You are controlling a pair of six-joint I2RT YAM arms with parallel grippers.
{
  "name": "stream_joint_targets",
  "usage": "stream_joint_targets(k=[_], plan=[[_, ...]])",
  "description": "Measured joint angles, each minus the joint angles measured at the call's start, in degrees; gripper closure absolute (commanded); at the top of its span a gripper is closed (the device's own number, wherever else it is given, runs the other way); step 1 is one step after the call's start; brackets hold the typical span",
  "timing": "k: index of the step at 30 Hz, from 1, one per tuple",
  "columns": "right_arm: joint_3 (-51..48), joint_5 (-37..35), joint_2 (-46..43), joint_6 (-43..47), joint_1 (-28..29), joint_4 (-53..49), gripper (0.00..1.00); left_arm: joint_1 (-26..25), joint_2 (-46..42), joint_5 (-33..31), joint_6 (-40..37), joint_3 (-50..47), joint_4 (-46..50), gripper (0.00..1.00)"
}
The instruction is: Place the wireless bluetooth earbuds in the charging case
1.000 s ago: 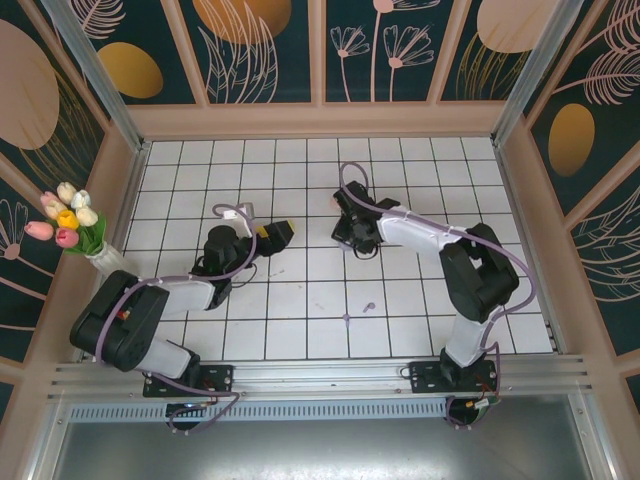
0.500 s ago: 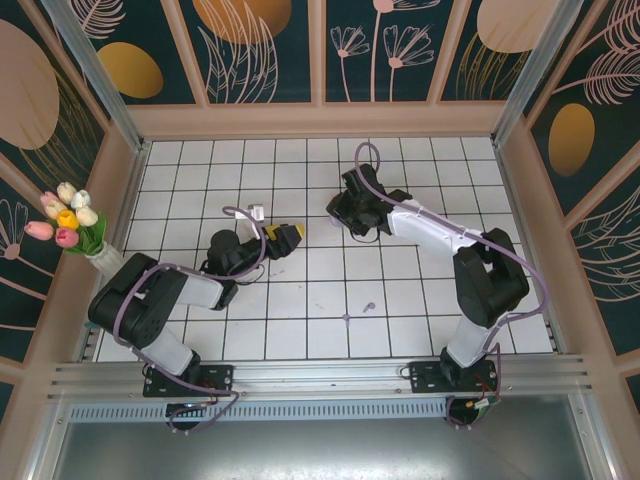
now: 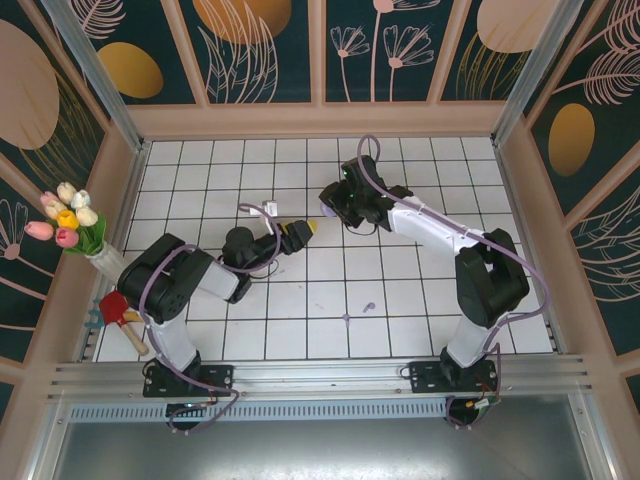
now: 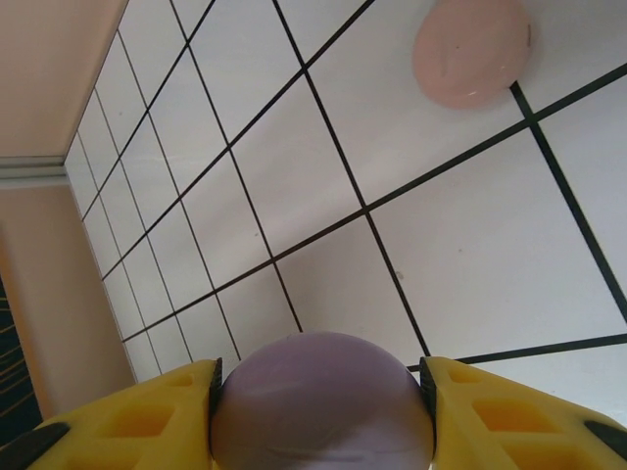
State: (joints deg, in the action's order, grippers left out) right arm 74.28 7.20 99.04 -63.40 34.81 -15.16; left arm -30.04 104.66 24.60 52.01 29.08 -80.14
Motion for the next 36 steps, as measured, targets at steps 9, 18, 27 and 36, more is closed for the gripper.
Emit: stream_joint_targets(k=[9,18,27,36], plan=[[0.24,0.98,0.00,-0.46,0.00,0.46,0.60,-1.09,4.55,-1.79,1.68,4.11,-2.84,0.29],[0.24,1.95,0.00,-0.66,0.00,0.98,0.60,-2.12,7.74,-3.93,2.40,7.85,-3.30,0.34],[0.22,2.34,0.00,-1.31,0.00,2.19,0.60,-2.62,9.84,-5.16,2.75,10.05,-3.26,0.38],[-0.35,3.02,-0.02,-1.55,0.00,2.99,0.60,-2.89,10.45,-5.81,2.82,11.52,-3.26,0.42]])
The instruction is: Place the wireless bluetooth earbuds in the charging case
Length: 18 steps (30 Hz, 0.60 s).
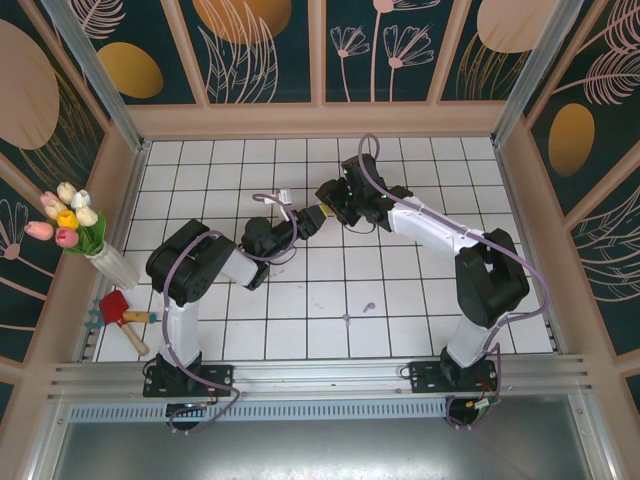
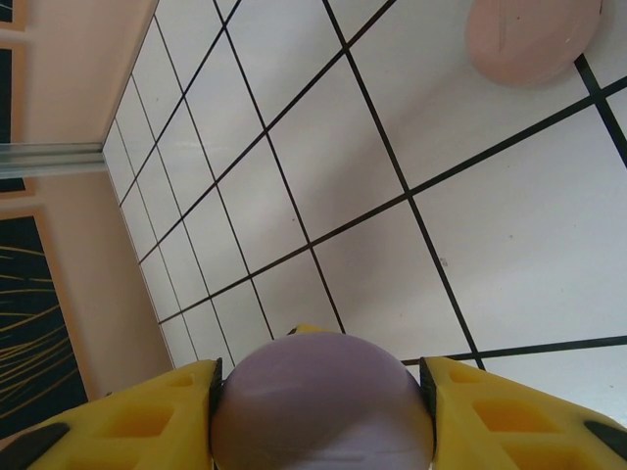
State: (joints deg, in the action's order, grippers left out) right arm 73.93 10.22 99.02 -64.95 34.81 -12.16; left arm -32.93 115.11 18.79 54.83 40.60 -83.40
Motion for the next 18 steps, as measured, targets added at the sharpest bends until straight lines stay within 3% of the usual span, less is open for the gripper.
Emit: stream_joint_targets(k=[8,18], plan=[[-0.55,0.39,0.00,-0.17,0.00,0.35,0.60,-0.11,1.16,0.04,0.42,1.11,0.00,0.50],[-0.85,0.33,0.00,-0.42,-0.33,0.83,0.60,-0.52,1.66,0.17,0.96,2.19,-0.74,0.72]])
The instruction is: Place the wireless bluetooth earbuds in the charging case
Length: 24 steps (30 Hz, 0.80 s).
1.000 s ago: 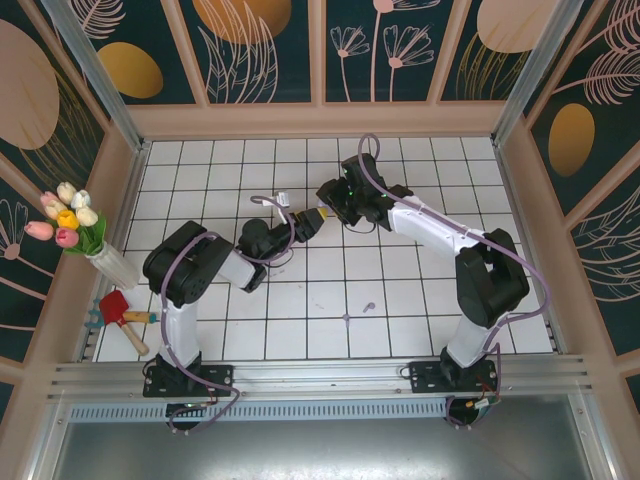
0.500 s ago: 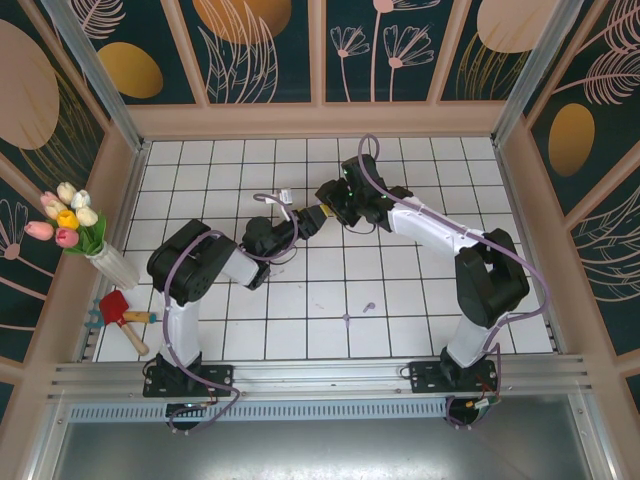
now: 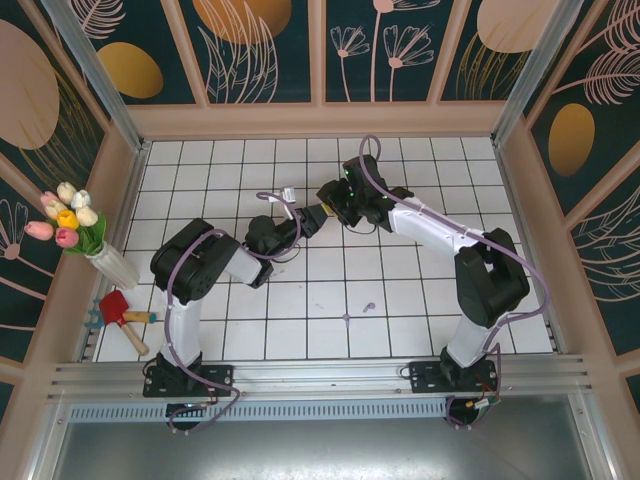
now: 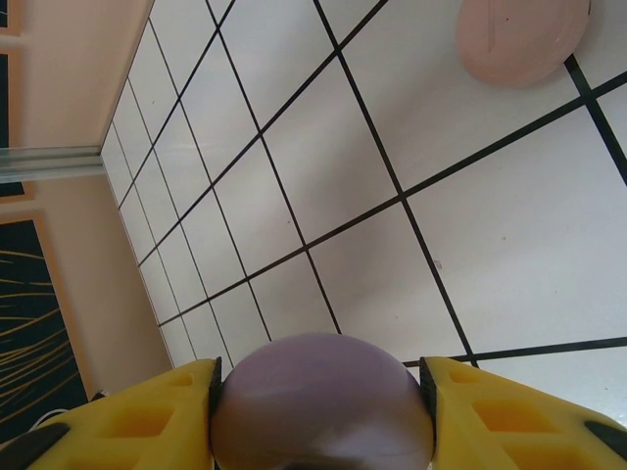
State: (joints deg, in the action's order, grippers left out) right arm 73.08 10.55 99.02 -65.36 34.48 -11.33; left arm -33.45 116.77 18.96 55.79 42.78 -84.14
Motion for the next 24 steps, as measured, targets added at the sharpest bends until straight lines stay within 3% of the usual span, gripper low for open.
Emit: stream_joint_targets(k=[11,17,24], plan=[[-0.87,-0.11,-0.22,-1.03,-0.17,0.90,0.59,0.00,0.68,-0.15,0.07,0.00,-0.57,0.89],[-0.87,0.31,-0.52,-1.05,-0.50,0.90,0.37,-0.04,0.66,0.09,0.26,0.00,-1.38,0.95],[-0.90,1.36,-7.08,3.32,-5.38,0.90,0.32,0.00,-2.71,2.51,-1.05,-1.79,1.73,0.99]])
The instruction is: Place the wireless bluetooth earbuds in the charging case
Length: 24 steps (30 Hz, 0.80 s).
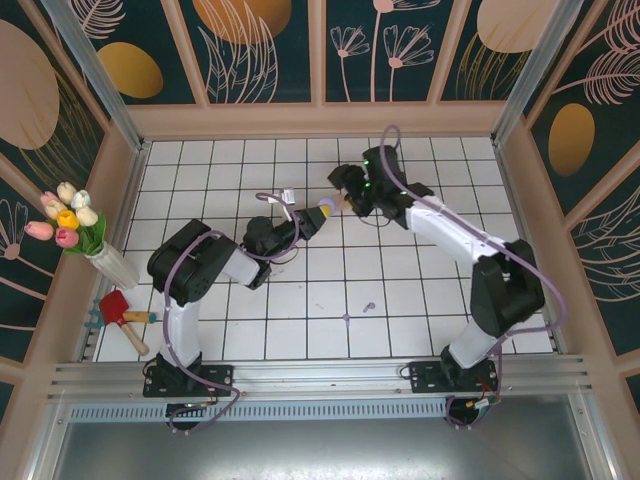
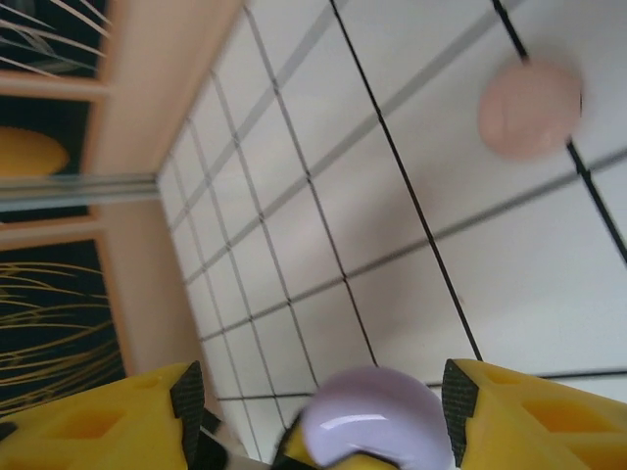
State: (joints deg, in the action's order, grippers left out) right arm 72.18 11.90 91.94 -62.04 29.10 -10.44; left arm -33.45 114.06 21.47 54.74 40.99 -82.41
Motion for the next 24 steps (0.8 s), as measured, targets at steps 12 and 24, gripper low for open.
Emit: stream_joint_targets(k=[12,24], plan=[[-23.37,6.29,-26.53,24.85,-4.81,12.63,0.33,0.00,-17.49,12.11,-15.28,1.79,22.80,1.00],[-29.92,16.15,-27.82,30.49,-4.33,21.59,0.35,0.00,-18.45,17.14,-21.14,7.30,35.89,1.00]])
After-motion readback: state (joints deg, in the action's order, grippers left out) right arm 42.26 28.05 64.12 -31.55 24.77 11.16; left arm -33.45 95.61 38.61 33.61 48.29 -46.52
